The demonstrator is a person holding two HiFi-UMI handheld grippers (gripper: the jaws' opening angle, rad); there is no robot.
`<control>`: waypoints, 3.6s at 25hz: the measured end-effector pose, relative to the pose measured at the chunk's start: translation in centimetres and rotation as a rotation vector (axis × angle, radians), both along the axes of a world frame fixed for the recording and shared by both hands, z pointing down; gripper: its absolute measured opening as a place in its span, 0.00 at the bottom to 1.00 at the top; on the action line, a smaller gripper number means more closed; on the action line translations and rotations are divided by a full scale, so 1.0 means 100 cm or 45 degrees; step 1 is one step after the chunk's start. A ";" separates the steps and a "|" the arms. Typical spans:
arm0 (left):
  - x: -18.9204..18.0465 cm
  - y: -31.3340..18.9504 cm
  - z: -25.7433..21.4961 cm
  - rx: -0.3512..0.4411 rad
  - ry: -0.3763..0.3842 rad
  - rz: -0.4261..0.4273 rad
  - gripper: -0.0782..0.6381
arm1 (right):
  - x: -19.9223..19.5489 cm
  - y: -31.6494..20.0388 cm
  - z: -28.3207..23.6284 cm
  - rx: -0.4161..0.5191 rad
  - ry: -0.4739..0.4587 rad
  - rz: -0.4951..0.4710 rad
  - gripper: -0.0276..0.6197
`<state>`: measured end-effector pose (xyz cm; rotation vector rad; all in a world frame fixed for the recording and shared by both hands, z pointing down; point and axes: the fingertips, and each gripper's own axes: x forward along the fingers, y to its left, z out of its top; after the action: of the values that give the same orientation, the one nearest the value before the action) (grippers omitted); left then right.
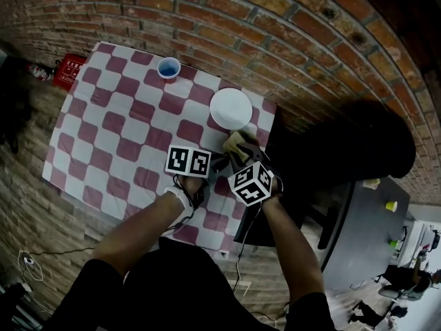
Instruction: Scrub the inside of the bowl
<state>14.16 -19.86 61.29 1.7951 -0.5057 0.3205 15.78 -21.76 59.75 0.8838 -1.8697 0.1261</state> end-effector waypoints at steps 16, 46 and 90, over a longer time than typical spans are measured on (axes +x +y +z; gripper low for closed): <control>0.008 -0.009 0.003 -0.008 0.001 -0.016 0.28 | 0.035 0.004 -0.001 -0.006 0.054 0.048 0.20; 0.002 -0.014 0.004 -0.039 0.024 -0.073 0.28 | 0.019 0.012 0.007 -0.033 -0.073 0.057 0.20; -0.004 -0.005 0.010 -0.082 0.023 -0.076 0.28 | 0.037 0.024 0.001 0.014 0.063 -0.052 0.20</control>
<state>13.71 -20.38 62.34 1.7159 -0.5297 0.2763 19.50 -19.33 59.80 0.8480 -1.8429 0.0685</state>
